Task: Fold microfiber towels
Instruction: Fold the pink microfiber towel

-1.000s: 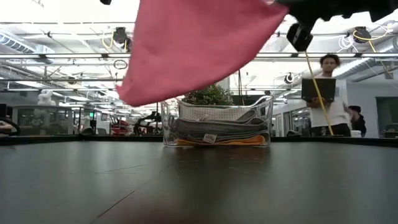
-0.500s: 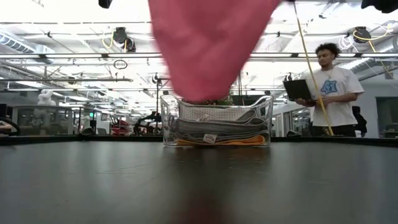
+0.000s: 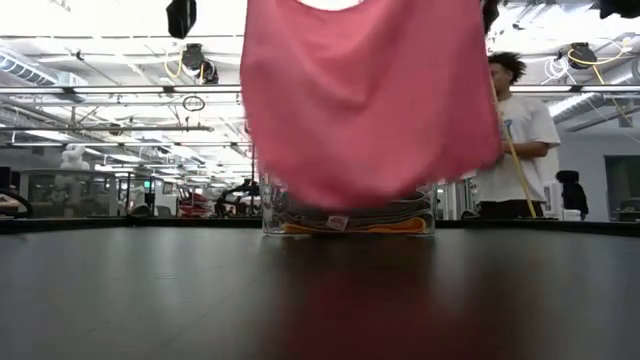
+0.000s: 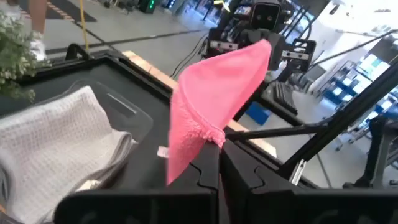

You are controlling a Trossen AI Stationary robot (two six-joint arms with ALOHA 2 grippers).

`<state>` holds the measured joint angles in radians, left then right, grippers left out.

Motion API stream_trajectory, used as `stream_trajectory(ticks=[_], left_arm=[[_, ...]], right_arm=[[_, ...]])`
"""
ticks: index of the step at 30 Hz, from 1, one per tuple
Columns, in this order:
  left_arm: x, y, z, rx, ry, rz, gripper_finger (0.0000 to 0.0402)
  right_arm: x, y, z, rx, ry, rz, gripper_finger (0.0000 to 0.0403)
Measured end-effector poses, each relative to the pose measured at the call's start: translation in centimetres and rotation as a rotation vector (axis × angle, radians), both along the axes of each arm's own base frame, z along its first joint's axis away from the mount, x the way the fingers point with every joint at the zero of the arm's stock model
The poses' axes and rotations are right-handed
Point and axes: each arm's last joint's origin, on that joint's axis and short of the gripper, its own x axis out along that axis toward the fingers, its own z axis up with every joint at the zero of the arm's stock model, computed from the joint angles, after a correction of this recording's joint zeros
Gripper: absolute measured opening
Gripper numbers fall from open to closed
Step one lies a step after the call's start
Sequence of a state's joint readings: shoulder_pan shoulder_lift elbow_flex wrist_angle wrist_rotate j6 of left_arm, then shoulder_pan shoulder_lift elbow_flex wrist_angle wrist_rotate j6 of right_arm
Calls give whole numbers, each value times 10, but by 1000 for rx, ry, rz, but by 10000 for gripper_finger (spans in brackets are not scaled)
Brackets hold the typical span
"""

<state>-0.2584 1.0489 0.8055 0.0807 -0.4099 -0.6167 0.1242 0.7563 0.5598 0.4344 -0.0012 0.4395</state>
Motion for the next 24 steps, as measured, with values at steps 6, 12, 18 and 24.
stream_trajectory(ticks=[6,12,18,24], left_arm=[[3,0,-2,-14,6,-7,4],[1,0,0,-9,-3,-7,6],[1,4,-3,14,26,7,5],[1,14,-10,25,101,63,3]], right_arm=[[1,-4,-18,7,188,-149,0],[1,-5,-24,-28,250,-186,0],[-2,-8,-22,-174,236,-287,0],[-11,-15,-17,-255,223,-351,0]])
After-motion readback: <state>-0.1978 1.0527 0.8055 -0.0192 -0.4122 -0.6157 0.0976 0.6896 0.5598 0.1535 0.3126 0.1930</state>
